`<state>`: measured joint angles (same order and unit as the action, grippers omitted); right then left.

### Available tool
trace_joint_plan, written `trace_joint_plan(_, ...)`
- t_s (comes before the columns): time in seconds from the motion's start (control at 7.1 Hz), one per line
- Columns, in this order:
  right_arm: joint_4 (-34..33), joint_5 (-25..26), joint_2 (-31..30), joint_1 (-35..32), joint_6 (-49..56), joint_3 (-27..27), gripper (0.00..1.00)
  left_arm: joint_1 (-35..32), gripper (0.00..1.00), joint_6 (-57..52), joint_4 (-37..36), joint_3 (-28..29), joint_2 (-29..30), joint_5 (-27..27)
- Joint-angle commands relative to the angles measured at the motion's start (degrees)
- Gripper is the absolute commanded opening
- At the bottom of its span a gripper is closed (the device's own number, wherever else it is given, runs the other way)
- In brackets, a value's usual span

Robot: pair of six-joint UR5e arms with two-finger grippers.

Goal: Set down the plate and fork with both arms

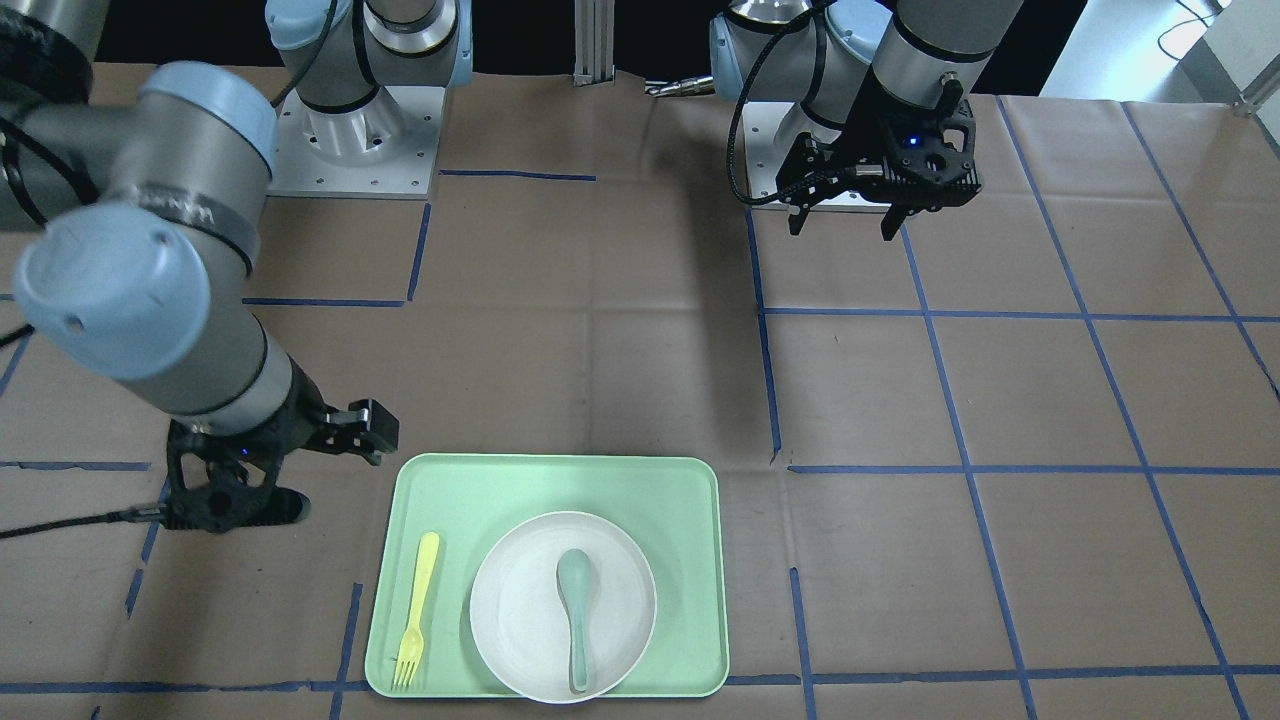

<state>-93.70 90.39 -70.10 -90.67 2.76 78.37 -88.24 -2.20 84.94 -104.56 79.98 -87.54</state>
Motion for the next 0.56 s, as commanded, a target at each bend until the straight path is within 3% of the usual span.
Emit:
trace_joint_plan(0.0, 0.71, -0.04, -12.37, 1.63, 0.93, 8.95, 1.00, 0.00, 1.00, 0.09, -0.04, -0.03, -0.09, 0.00)
trace_joint_plan(0.42, 1.76, -0.04, -19.71, 1.02, -0.04, 12.95, 1.00, 0.00, 1.00, 1.14, 0.14, -0.03, -0.09, 0.00)
